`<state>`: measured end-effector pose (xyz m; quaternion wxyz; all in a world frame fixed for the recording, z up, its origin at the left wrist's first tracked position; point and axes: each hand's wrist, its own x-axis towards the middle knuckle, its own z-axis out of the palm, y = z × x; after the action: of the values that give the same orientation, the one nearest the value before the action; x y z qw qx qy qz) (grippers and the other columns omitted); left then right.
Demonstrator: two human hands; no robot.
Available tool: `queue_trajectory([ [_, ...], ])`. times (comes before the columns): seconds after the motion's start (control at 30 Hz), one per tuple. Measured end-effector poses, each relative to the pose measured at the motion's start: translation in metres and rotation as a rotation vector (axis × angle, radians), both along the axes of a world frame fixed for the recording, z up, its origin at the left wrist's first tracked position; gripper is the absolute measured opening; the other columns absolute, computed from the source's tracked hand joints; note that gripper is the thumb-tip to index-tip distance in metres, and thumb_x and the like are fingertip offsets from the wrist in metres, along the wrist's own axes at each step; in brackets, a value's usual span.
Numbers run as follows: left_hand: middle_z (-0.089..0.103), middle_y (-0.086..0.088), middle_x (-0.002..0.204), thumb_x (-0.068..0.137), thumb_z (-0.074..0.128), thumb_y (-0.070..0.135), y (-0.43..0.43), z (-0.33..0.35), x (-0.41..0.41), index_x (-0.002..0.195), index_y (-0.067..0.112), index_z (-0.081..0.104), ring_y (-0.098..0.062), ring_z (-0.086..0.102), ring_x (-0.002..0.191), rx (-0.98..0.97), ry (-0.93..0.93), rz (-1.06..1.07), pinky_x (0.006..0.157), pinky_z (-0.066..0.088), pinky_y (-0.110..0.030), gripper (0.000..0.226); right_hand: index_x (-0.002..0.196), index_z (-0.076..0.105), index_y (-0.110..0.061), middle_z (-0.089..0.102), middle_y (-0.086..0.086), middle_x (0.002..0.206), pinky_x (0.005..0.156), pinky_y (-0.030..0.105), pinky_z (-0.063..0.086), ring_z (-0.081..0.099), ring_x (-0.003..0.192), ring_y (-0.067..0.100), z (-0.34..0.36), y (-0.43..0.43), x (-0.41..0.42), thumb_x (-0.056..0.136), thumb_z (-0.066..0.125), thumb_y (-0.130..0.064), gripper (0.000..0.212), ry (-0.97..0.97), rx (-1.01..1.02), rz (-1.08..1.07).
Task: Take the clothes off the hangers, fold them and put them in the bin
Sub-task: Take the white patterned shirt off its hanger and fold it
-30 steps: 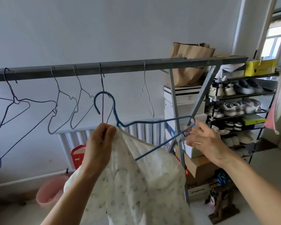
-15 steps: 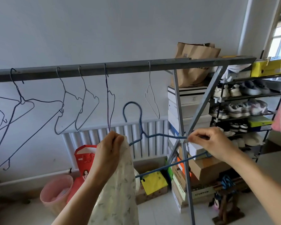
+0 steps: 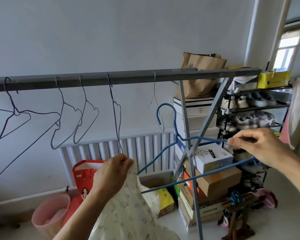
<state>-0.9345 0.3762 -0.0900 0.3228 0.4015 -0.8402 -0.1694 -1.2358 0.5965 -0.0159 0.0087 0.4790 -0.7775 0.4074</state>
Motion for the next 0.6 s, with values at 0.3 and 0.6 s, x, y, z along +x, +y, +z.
queue_trajectory([
  [0.3,0.059,0.008,0.071,0.099,0.049,0.040,-0.003,0.000,0.020,0.080,0.025,0.060,-0.001,0.053,0.062,0.014,-0.086,0.203,0.051,0.031,-0.018,0.027,0.069,0.066,-0.040,0.050,-0.017,0.047,0.046,0.022,0.023,0.045,0.047,0.006,0.054,-0.012,0.037,0.079,0.067,-0.054,0.017,0.424,0.081,-0.168],
  [0.6,0.061,0.009,0.072,0.099,0.052,0.038,-0.001,0.006,0.044,0.082,0.023,0.063,-0.001,0.055,0.062,0.083,-0.044,0.157,0.051,0.031,-0.014,0.026,0.092,0.067,-0.024,0.064,-0.003,0.073,0.049,0.022,0.026,0.052,0.056,0.015,0.068,-0.061,0.086,0.099,0.050,-0.029,0.019,0.683,0.089,-0.258],
])
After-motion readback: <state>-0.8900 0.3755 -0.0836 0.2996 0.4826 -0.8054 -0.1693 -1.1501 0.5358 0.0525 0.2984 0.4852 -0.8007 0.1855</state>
